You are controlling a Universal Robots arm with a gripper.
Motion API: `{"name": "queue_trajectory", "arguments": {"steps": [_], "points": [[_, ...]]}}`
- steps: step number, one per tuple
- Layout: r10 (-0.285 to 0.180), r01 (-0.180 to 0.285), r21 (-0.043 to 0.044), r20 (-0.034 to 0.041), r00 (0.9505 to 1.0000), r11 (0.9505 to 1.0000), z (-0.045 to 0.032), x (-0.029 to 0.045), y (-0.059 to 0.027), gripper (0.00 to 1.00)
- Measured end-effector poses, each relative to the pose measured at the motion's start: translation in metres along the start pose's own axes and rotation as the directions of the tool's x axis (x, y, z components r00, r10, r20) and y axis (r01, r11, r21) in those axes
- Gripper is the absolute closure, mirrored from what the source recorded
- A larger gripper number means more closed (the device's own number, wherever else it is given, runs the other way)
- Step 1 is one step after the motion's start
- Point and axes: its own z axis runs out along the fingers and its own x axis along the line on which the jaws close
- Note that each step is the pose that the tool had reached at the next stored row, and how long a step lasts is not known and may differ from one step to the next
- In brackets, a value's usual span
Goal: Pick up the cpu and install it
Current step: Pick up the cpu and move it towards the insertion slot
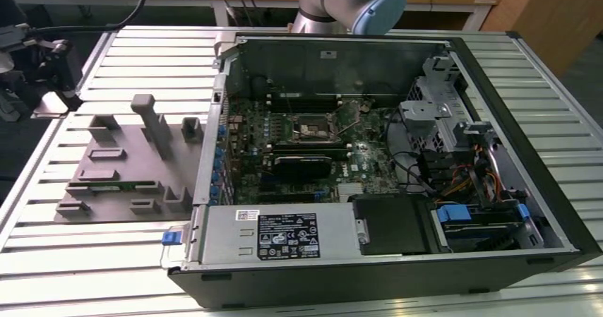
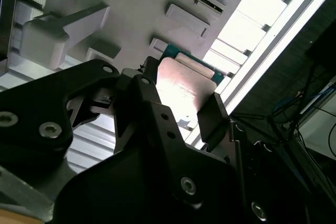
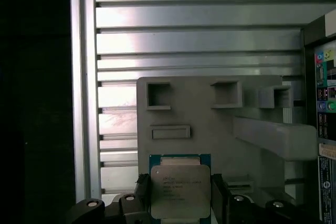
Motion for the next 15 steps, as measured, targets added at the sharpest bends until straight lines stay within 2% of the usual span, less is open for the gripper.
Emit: {"name": "queue_trajectory", "arguments": {"steps": [15], "points": [[0.000,0.000,-0.0001,0.0026,1.0000,1.0000,-0.0244,-0.0009,0.0007,0.45]]}}
